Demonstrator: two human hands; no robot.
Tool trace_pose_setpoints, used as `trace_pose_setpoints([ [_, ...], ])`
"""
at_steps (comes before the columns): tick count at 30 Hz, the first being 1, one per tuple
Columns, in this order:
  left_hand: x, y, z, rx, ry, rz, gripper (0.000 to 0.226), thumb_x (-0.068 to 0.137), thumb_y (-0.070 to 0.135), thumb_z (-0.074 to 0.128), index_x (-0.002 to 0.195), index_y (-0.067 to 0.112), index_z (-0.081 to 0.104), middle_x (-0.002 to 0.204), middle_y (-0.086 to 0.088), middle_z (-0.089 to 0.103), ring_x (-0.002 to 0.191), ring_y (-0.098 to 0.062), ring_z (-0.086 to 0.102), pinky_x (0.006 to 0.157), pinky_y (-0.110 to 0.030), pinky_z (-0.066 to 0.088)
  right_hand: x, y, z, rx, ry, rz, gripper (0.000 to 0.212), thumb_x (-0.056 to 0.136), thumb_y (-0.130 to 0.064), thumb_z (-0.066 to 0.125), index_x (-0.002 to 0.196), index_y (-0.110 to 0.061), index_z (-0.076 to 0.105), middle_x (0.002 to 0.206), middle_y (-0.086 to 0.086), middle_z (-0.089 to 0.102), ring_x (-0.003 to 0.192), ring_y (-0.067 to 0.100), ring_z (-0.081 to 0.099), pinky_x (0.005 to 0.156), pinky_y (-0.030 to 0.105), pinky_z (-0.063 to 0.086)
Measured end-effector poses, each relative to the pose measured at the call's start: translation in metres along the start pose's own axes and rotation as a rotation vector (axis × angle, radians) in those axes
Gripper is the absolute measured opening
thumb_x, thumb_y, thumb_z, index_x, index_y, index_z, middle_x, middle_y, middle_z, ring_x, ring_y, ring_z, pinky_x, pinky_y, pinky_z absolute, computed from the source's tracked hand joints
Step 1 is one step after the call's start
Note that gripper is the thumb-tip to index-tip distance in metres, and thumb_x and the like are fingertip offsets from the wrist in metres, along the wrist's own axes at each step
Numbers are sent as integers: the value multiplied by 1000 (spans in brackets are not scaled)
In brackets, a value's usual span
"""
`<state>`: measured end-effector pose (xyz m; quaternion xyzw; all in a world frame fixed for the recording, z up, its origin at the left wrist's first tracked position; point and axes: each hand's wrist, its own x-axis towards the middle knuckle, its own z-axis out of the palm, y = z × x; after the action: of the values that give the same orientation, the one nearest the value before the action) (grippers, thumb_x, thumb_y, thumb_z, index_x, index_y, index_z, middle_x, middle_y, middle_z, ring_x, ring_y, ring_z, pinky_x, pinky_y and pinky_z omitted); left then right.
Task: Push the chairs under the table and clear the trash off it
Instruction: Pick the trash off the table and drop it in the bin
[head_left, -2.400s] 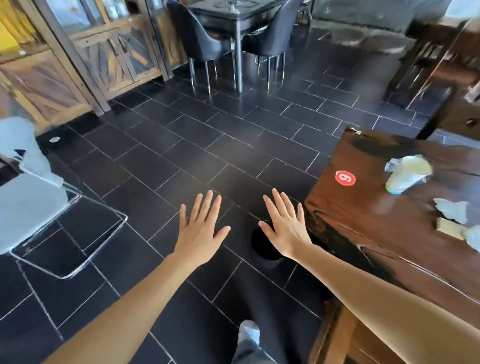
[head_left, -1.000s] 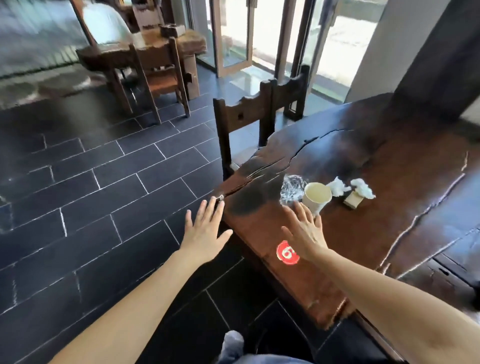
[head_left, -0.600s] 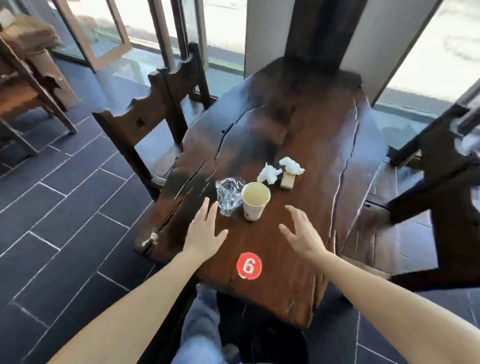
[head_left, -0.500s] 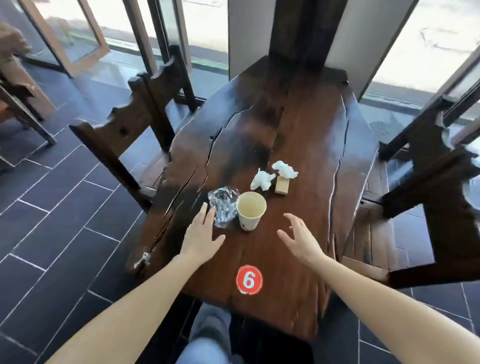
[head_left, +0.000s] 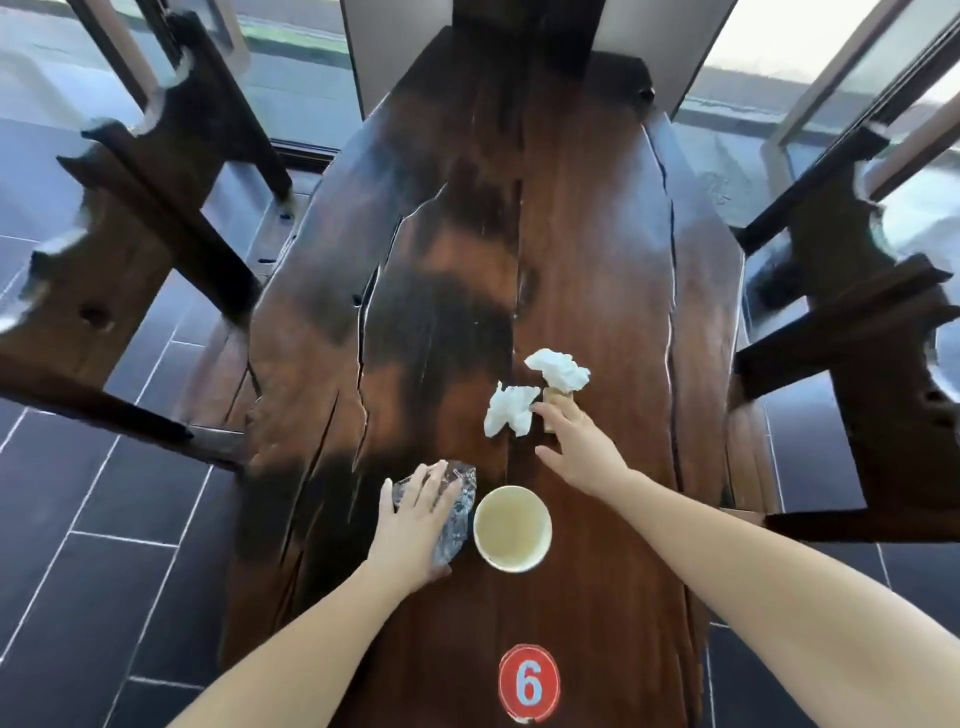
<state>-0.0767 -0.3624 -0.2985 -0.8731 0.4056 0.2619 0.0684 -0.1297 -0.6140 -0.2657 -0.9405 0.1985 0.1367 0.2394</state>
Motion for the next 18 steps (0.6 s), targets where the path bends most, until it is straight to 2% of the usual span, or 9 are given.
trace_pose_setpoints([
  [2,6,-6,10,-38,-41,-27,86,83,42,60,149,25,9,160,0,3,148,-20,1,116,-53,10,23,-7,7,-84,-84,-71,65,90,-26,60,146,-29,27,156,5,19,132,32,40,90,45,52],
  [3,7,-10,15,-86,-43,-54,81,82,37,62,148,25,16,158,2,14,146,-19,11,114,-50,20,34,-10,12,-123,-124,-101,69,91,-26,60,148,-30,23,159,9,13,135,34,37,93,44,50],
  [4,8,-14,19,-122,-27,-71,76,80,33,65,144,24,25,152,3,26,142,-19,22,109,-45,32,44,-13,17,-161,-154,-122,72,91,-26,61,149,-32,19,160,11,8,136,35,36,96,43,47],
  [6,10,-21,23,-121,19,-69,59,76,26,71,129,23,46,129,3,48,123,-19,47,84,-37,52,59,-18,27,-204,-193,-115,73,91,-25,62,149,-33,20,161,12,3,135,35,38,93,41,50],
  [8,10,-27,27,-120,70,-96,39,77,18,69,113,21,55,109,2,55,104,-20,56,66,-34,53,68,-22,40,-236,-226,-94,62,91,-22,62,145,-30,31,160,9,7,136,33,36,89,40,54],
  [11,11,-36,33,-241,-5,-166,34,83,16,58,112,21,41,109,3,47,106,-20,49,69,-32,46,71,-23,58,-213,-211,-72,45,93,-13,56,136,-19,45,147,9,30,135,30,32,94,39,48],
  [14,7,-39,32,-476,-38,-273,18,85,15,50,94,21,34,98,2,52,97,-25,56,65,-36,41,65,-17,60,-110,-153,-41,22,92,-3,53,108,-14,62,118,9,51,114,28,46,82,34,48],
  [16,3,-40,32,-528,-77,-307,8,89,20,41,86,19,34,93,-6,61,91,-34,60,68,-36,40,57,-11,54,-52,-149,-22,21,90,1,52,94,-14,66,103,6,57,101,27,54,81,36,50],
  [18,-3,-40,33,-556,-115,-337,15,89,24,37,75,20,40,87,-8,66,89,-34,62,68,-34,39,44,-3,49,29,-123,35,23,87,3,52,88,-14,67,97,5,61,94,24,58,81,38,51],
])
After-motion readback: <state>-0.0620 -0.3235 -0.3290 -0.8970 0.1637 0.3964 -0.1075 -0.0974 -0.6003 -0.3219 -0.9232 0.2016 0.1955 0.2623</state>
